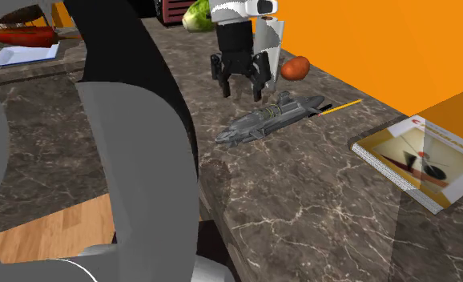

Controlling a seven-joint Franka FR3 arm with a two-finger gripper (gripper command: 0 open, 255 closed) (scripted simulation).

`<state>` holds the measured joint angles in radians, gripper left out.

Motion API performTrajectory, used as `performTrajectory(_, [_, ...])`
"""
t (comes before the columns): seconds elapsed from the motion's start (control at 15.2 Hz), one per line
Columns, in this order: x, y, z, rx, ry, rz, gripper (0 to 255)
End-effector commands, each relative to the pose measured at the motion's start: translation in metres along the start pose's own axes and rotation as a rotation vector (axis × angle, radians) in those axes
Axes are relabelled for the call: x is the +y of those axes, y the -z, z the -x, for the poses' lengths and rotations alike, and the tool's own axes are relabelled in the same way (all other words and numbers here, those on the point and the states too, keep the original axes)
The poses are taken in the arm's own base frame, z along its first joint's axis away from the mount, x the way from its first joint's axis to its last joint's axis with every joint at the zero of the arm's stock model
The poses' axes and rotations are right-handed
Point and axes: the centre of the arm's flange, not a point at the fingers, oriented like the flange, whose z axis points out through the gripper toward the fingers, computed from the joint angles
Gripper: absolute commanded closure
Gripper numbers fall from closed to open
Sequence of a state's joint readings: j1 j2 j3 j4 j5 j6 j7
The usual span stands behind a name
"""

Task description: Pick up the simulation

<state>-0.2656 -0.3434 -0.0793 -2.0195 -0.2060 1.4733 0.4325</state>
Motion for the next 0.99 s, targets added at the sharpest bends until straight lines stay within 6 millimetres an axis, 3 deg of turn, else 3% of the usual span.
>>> performTrajectory(0.0, [0.019, 0.003, -0.02, -0.01, -0.109, 0.013, 0])
performTrajectory(0.33, [0.069, 0.006, -0.058, -0.035, -0.354, 0.041, 0])
performTrajectory(0.92, [0.059, -0.033, -0.062, -0.035, -0.354, 0.041, 0])
